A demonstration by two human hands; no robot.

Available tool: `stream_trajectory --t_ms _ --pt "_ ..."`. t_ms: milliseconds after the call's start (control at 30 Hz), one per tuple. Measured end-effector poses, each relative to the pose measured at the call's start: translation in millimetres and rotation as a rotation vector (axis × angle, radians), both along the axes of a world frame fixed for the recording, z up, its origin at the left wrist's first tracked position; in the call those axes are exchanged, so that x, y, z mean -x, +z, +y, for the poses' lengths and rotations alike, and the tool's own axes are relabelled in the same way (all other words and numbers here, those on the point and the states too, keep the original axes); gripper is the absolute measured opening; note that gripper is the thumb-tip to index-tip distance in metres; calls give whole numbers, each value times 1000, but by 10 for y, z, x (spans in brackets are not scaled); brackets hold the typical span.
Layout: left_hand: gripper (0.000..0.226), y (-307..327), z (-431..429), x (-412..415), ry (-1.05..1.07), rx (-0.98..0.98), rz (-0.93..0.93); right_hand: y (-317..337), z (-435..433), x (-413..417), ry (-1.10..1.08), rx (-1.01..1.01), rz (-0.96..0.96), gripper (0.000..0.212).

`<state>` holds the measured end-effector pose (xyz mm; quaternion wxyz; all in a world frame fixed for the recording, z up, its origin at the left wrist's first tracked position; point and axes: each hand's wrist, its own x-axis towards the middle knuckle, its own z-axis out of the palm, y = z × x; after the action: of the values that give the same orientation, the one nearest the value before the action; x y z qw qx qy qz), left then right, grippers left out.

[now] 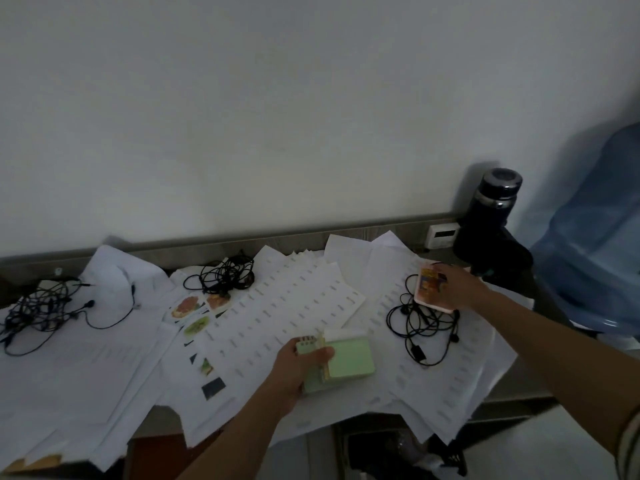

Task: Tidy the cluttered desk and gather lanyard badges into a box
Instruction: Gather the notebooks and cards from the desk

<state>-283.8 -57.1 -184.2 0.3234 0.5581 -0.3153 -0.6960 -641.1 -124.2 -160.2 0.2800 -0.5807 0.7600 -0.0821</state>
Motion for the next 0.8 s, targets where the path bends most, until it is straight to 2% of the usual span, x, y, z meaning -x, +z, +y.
stream_trajectory --t_ms 133,200,267,333,467,533,600,633,700,733,800 --pt "51 -78 5 22 97 11 -15 -75 -164 119 93 -37 28 97" --pt "60 -77 6 39 125 14 -15 -68 -222 178 120 -81 83 105" --pt "67 -84 11 49 141 19 -15 -54 -246 194 77 -91 212 112" --pt "71 -85 20 54 156 21 -20 -10 -242 167 -8 -21 221 104" --pt "73 -74 38 61 169 12 -6 169 -267 1 -67 301 9 31" --pt "74 -72 39 57 174 12 9 323 -279 -113 -117 434 -106 22" --pt "75 -72 41 53 171 19 12 520 -270 -252 -211 506 -341 21" --pt "74 -74 43 54 171 20 11 600 -246 -340 -266 464 -536 18" --pt "71 -69 56 55 179 32 9 701 -112 -590 -296 250 -862 14" --pt "67 -60 55 70 188 34 4 693 -18 -712 -276 142 -930 14" --pt "55 -44 51 80 203 20 17 588 172 -942 -225 -10 -911 16"
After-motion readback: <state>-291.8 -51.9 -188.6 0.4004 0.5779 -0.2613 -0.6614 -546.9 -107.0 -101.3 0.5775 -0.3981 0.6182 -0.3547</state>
